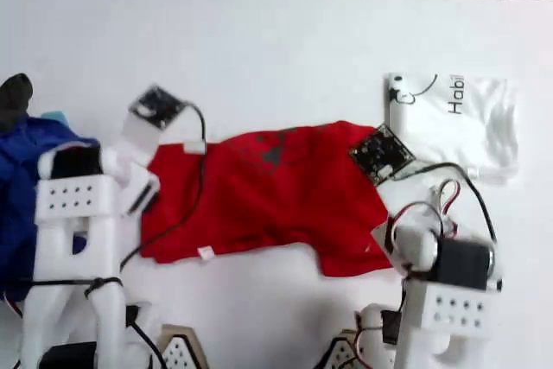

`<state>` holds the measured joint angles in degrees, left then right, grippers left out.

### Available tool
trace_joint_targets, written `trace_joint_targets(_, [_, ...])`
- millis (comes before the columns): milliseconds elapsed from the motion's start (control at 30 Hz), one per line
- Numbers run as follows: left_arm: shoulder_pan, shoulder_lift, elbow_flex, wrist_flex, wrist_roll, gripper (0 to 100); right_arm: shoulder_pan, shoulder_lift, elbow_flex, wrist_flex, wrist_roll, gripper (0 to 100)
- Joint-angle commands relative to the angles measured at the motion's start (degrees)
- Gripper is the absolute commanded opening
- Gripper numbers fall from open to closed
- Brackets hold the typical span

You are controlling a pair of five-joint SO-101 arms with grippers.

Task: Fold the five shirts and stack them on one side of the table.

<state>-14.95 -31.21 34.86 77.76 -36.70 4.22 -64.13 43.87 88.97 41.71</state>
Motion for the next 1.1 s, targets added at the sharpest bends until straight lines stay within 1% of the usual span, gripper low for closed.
trace_joint_targets(0, [0.26, -0.18, -6.73, 0.70, -0.09, 17, -0.92, -1.54, -2.20, -6.37, -8.53, 17.6])
trace_joint_targets(100, [0.26, -0.09, -7.78, 0.44, -0.09, 17, -1.27, 2.59, -2.20, -14.55, -13.63, 15.9])
trace_joint_targets(167, [0.44, 0.09, -6.81, -1.67, 0.44, 16, -3.74, 7.96, -2.37, -18.95, -15.21, 8.1])
trace_joint_targets(200, [0.62, 0.70, -5.93, -3.69, 1.85, 12, -5.23, 11.30, -2.55, -20.70, -15.47, 2.1])
trace_joint_targets(233, [0.62, 1.93, -5.49, -6.07, 3.52, 5, -6.90, 14.90, -2.64, -22.55, -15.47, 1.1])
trace_joint_targets(267, [0.70, 3.87, -5.14, -8.18, 4.84, 1, -8.31, 18.68, -2.99, -24.31, -15.47, 3.5])
trace_joint_targets(300, [0.70, 6.42, -5.14, -10.02, 5.89, 4, -9.63, 22.37, -3.78, -25.63, -15.56, 3.2])
trace_joint_targets(333, [1.05, 9.49, -5.23, -11.69, 6.77, 4, -10.51, 25.89, -4.92, -26.86, -16.26, 1.6])
trace_joint_targets(367, [1.76, 12.84, -5.41, -13.54, 7.38, 2, -11.03, 29.49, -6.68, -28.18, -17.23, 1.8])
trace_joint_targets(433, [3.34, 20.48, -7.08, -16.09, 8.79, 3, -11.47, 36.70, -10.99, -30.20, -19.34, 1.9])
trace_joint_targets(533, [6.07, 32.44, -13.41, -17.67, 12.40, 3, -11.65, 46.81, -18.81, -31.16, -21.36, 1.9])
trace_joint_targets(633, [8.53, 42.73, -21.41, -16.35, 14.95, 3, -11.65, 55.43, -25.41, -30.73, -22.15, 1.9])
trace_joint_targets(733, [10.64, 51.60, -29.58, -12.22, 16.70, 3, -11.65, 61.93, -29.71, -29.41, -22.33, 1.9])
trace_joint_targets(833, [10.81, 58.73, -36.88, -8.44, 17.23, 3, -11.65, 67.12, -31.21, -29.49, -22.24, 1.9])
trace_joint_targets(933, [8.70, 64.79, -44.18, -4.75, 17.23, 3, -11.56, 71.69, -31.30, -29.85, -21.89, 1.9])
trace_joint_targets(1067, [4.40, 71.91, -55.96, 1.58, 16.88, 3, -10.42, 76.44, -31.30, -33.45, -21.89, 1.9])
